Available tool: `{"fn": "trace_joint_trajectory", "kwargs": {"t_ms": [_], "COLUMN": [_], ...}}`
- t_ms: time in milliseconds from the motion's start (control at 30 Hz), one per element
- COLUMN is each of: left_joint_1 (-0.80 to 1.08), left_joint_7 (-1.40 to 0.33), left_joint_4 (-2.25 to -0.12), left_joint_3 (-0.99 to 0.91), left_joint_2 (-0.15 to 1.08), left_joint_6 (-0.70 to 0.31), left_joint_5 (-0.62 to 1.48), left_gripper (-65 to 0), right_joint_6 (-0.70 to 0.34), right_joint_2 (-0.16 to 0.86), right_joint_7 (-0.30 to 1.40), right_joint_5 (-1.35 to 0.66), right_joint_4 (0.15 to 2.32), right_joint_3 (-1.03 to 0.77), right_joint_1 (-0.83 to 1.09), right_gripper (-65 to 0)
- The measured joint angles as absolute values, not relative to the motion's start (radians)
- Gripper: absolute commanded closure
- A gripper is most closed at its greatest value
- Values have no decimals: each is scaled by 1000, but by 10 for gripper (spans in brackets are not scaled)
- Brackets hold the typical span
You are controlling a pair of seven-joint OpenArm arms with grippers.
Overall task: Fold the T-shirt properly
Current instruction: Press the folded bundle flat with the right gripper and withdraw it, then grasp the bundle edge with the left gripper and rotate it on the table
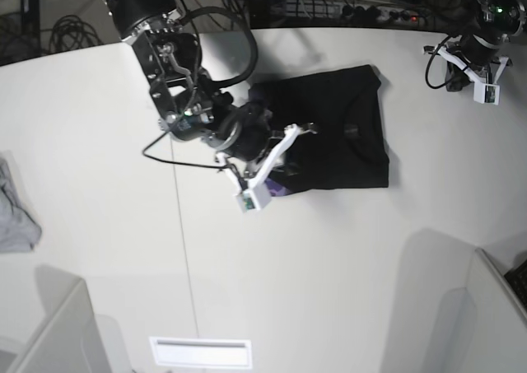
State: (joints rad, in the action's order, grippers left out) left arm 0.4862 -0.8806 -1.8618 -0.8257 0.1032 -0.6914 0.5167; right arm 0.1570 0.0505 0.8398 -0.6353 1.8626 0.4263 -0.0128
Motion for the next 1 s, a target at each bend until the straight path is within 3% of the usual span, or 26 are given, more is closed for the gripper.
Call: {"fn": "trace_joint_trajectory", "kwargs": {"t_ms": [133,233,367,433,500,733,900,1000], "left_joint_1": [488,485,465,442,405,321,312,298], "left_joint_7": [-873,-876,-879,-926,-990,-1029,-1032,-1030], "left_joint_4": [-1866,-1866,-1865,-1863,-1861,-1794,-1749,-1732], "left_joint_3": [-816,-815,-816,-816,-815,-817,-727,-685], "left_joint_2": [103,102,74,53,37,-4,-9,-14], "left_joint_6": [-690,-691,-689,-689,-690,-689,-689,-689], "left_joint_5": [706,737,750,749,743,742,743,742], "left_gripper": [0,-20,-378,-505,-578,-594,-594,-594], "right_joint_6": [158,157,157,157,157,157,24,0], "right_joint_2": [86,109,129,131,131,131,131,131], "right_joint_7": [840,840,842,842,838,844,842,853], "right_joint_5": [-629,-628,-636,-631,-631,-635,-635,-635], "right_joint_4": [1899,1917,1924,1924,1924,1925,1926,1926], "right_joint_3": [300,253,184,153,134,136,131,131], "right_joint_1": [47,80,125,139,148,168,179,181], "right_gripper": [0,0,0,0,0,0,0,0]}}
